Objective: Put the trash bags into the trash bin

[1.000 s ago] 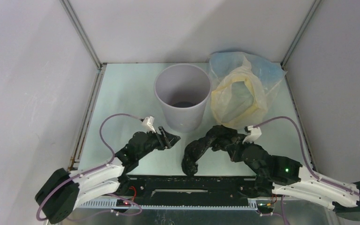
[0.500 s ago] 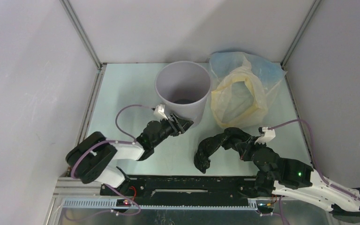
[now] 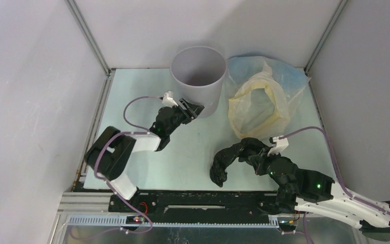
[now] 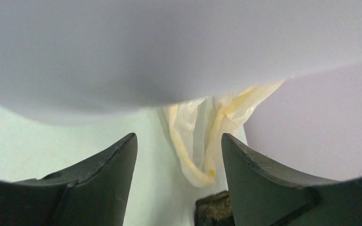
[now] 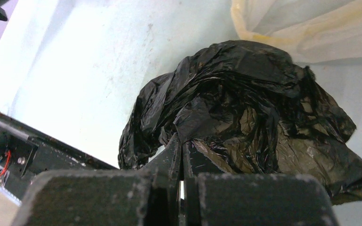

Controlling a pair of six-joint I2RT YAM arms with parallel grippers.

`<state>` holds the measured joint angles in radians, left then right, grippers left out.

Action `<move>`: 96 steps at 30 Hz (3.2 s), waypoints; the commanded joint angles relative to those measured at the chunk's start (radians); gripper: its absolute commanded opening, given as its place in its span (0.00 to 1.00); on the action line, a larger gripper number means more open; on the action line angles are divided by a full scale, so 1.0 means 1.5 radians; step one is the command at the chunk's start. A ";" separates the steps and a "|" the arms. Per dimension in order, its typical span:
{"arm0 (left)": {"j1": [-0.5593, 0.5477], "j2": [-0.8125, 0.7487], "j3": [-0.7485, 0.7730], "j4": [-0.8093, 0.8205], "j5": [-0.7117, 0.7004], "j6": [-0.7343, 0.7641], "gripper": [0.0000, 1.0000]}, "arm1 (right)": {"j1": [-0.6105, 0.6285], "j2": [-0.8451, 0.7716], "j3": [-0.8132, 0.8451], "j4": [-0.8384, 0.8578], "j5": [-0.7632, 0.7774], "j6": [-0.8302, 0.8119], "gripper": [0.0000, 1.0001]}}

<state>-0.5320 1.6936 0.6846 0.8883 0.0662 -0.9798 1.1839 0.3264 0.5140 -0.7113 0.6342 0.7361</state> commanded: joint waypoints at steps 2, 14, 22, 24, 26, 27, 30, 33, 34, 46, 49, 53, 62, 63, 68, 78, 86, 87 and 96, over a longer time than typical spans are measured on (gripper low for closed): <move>-0.025 -0.175 -0.093 -0.118 0.014 0.084 0.71 | -0.003 0.045 0.024 0.063 -0.059 -0.024 0.00; -0.389 -0.519 -0.198 -0.536 -0.264 0.125 0.96 | -0.003 0.109 0.024 0.089 -0.097 0.016 0.00; -0.519 -0.413 -0.131 -0.611 -0.353 0.132 1.00 | -0.002 0.139 0.024 0.119 -0.153 0.027 0.00; -0.540 -0.376 -0.101 -0.614 -0.354 0.138 1.00 | -0.002 0.151 0.024 0.124 -0.164 0.030 0.00; -0.567 -0.341 -0.069 -0.614 -0.359 0.149 1.00 | -0.002 0.163 0.024 0.127 -0.173 0.035 0.00; -0.576 -0.324 -0.052 -0.622 -0.371 0.151 1.00 | -0.002 0.168 0.024 0.129 -0.178 0.038 0.00; -0.586 -0.259 0.004 -0.721 -0.417 0.116 1.00 | -0.002 0.174 0.024 0.133 -0.186 0.043 0.00; -0.587 -0.191 0.047 -0.833 -0.480 0.064 0.87 | -0.002 0.162 0.024 0.122 -0.172 0.055 0.00; -0.585 -0.175 0.051 -0.856 -0.496 0.049 0.78 | -0.002 0.155 0.024 0.115 -0.165 0.059 0.00; -0.334 -0.548 -0.238 -0.745 -0.411 0.034 0.29 | -0.003 -0.052 0.024 -0.050 -0.044 0.141 0.00; -0.268 -0.683 -0.276 -0.773 -0.399 0.050 0.28 | -0.004 -0.087 0.024 -0.078 -0.007 0.171 0.00; -0.179 -0.797 -0.283 -0.855 -0.364 0.067 0.16 | -0.005 -0.107 0.024 -0.101 0.032 0.194 0.00; -0.039 -0.924 -0.272 -0.934 -0.279 0.061 0.04 | -0.005 -0.118 0.045 -0.197 0.093 0.275 0.00; -0.031 -0.918 -0.268 -0.929 -0.262 0.063 0.04 | -0.004 -0.118 0.045 -0.190 0.082 0.262 0.00; -0.003 -0.835 -0.253 -0.883 -0.199 0.081 0.04 | -0.003 -0.094 0.023 -0.034 -0.090 0.065 0.00; 0.002 -0.737 -0.228 -0.837 -0.172 0.136 0.00 | 0.001 0.066 0.028 0.116 -0.336 -0.043 0.47; 0.002 -0.794 -0.258 -0.860 -0.182 0.158 0.02 | -0.013 0.034 0.029 0.053 -0.080 0.044 0.74; 0.002 -0.796 -0.259 -0.860 -0.182 0.160 0.02 | -0.017 0.032 0.029 0.051 -0.062 0.065 0.72; 0.002 -0.780 -0.262 -0.841 -0.189 0.163 0.02 | -0.088 0.111 0.011 0.058 -0.065 0.096 0.59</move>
<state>-0.5362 0.5072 0.2951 -0.4049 -0.2020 -0.7609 1.1107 0.4145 0.5404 -0.6334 0.5240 0.8471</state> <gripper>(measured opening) 0.023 0.595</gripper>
